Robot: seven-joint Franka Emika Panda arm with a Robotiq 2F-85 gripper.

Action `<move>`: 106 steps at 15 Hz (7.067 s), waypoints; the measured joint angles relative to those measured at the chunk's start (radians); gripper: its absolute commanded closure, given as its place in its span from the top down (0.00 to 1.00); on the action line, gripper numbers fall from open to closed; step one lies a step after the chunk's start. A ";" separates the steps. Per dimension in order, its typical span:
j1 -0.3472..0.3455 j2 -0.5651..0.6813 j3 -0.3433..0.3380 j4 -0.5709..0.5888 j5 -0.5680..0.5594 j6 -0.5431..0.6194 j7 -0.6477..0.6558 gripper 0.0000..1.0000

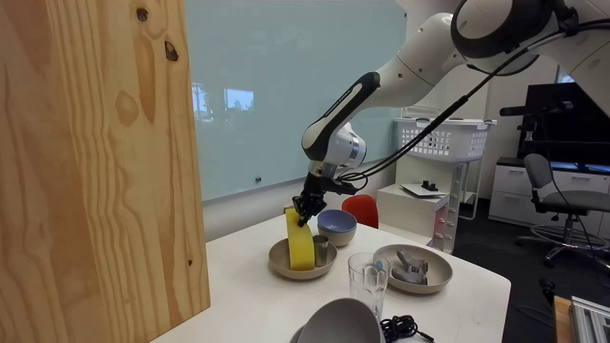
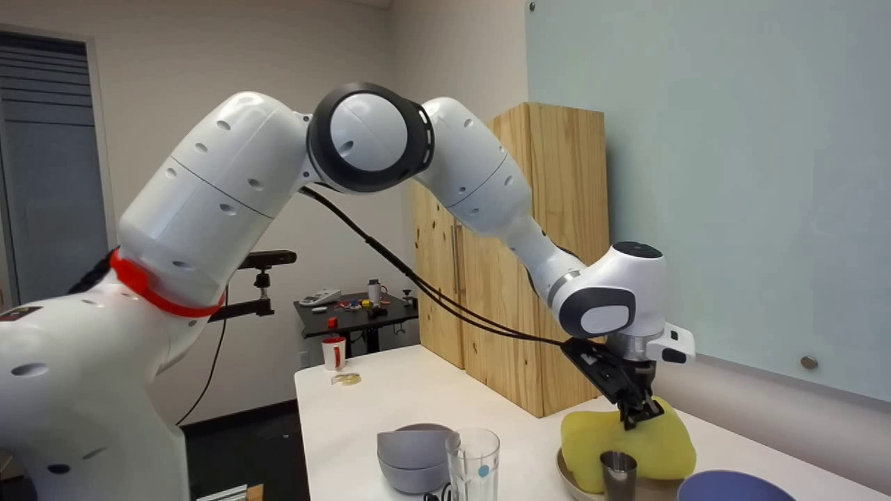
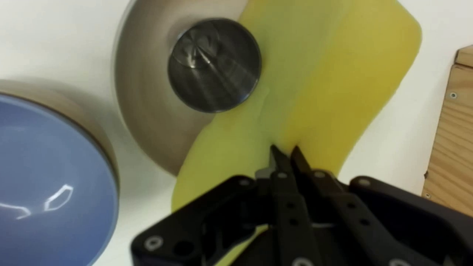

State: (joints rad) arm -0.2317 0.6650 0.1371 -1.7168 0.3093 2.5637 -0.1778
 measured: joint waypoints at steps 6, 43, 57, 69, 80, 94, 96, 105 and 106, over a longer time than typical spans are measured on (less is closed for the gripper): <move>0.011 0.048 0.001 0.141 0.000 -0.114 0.022 0.01; -0.096 -0.558 -0.412 -0.371 -0.064 -0.199 -0.007 0.01; -0.179 -0.388 -0.422 -0.335 -0.037 -0.044 -0.109 0.01; -0.303 -0.068 -0.261 -0.047 0.064 -0.049 -0.120 0.01; -0.327 0.001 -0.201 0.035 0.064 -0.165 -0.119 0.01; -0.348 0.025 -0.265 0.058 0.050 -0.283 -0.105 0.01; -0.337 0.026 -0.278 0.083 0.009 -0.368 -0.062 0.01; -0.241 0.035 -0.340 0.232 -0.160 -0.754 0.109 0.01; -0.235 0.042 -0.347 0.246 -0.180 -0.778 0.121 0.01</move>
State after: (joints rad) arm -0.4668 0.7071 -0.2103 -1.4711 0.1289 1.7860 -0.0569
